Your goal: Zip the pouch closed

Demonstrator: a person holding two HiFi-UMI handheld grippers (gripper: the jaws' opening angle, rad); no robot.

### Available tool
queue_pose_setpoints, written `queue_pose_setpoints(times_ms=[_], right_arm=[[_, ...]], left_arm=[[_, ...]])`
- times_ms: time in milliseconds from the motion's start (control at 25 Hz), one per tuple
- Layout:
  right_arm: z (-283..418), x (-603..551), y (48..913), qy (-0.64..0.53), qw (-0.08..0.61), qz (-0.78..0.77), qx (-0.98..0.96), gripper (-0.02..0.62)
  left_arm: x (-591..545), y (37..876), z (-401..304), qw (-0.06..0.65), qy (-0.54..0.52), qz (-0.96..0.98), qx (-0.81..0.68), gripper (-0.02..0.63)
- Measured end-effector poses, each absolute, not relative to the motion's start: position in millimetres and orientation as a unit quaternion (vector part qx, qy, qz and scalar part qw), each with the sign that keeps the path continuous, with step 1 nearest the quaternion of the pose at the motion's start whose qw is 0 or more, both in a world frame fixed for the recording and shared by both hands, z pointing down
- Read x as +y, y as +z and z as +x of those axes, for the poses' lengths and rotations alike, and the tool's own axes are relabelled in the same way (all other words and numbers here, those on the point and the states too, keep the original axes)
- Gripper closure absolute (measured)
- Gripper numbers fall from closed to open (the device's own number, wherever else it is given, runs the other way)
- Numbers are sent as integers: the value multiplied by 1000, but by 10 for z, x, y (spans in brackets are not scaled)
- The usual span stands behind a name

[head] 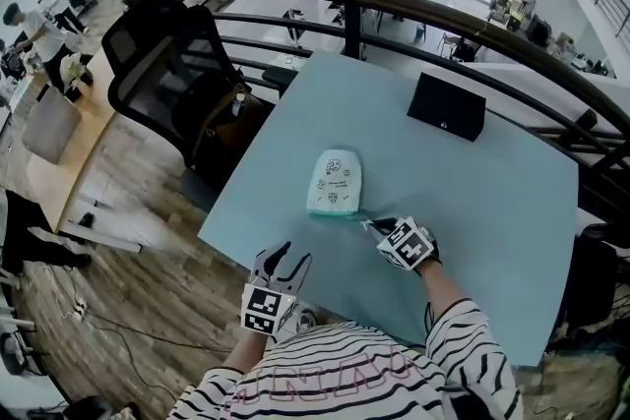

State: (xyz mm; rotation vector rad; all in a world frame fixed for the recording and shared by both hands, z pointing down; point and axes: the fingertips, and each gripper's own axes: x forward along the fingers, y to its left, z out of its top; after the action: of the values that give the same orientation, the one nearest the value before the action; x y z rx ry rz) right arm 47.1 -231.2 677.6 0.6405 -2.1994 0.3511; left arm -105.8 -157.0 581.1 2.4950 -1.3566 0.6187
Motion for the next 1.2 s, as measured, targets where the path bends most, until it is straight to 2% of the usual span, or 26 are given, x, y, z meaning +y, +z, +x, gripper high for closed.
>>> queue_pose_setpoints(times_ms=[200,720,1200], right_arm=[[272,-2165,6598,200,346,270,-876,561],[11,-1626,6270,268,292,258,-881,561],[-11,-1243,6108,291,271,202,-895,563]], left_arm=[[-1592,5868,-870,93,223,871,-427,410],[-1365,6033,-190,20,265,918,-293,410],[-1155,6091,4,19,262,937,-230,410]])
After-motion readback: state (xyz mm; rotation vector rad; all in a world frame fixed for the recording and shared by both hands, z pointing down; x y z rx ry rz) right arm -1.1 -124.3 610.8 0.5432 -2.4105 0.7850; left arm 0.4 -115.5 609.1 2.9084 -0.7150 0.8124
